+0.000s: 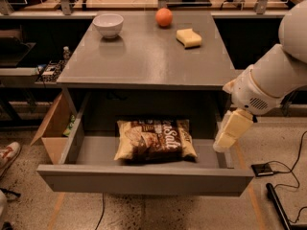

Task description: Pick brown chip bag from top drawer and place on counter

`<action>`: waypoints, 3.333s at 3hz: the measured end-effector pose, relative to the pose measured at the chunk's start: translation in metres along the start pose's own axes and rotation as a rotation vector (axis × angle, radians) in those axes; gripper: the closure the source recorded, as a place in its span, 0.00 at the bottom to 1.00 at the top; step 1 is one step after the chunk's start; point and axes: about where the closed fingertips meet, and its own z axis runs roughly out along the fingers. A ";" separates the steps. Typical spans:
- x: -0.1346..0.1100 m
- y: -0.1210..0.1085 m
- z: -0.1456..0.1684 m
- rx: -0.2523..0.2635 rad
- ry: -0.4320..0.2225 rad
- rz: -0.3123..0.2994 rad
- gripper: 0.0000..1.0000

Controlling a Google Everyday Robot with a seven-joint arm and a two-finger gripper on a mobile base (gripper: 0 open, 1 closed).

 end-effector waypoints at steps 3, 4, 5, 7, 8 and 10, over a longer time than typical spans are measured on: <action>-0.020 -0.016 0.089 -0.096 -0.102 0.002 0.00; -0.034 -0.030 0.135 -0.096 -0.130 0.024 0.00; -0.047 -0.040 0.174 -0.071 -0.136 0.058 0.00; -0.057 -0.053 0.236 -0.008 -0.087 0.103 0.00; -0.058 -0.050 0.258 -0.009 -0.052 0.102 0.17; -0.053 -0.041 0.257 -0.013 -0.041 0.110 0.62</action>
Offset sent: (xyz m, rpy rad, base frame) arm 0.0480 0.0394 -0.0871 0.1605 0.0727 0.0584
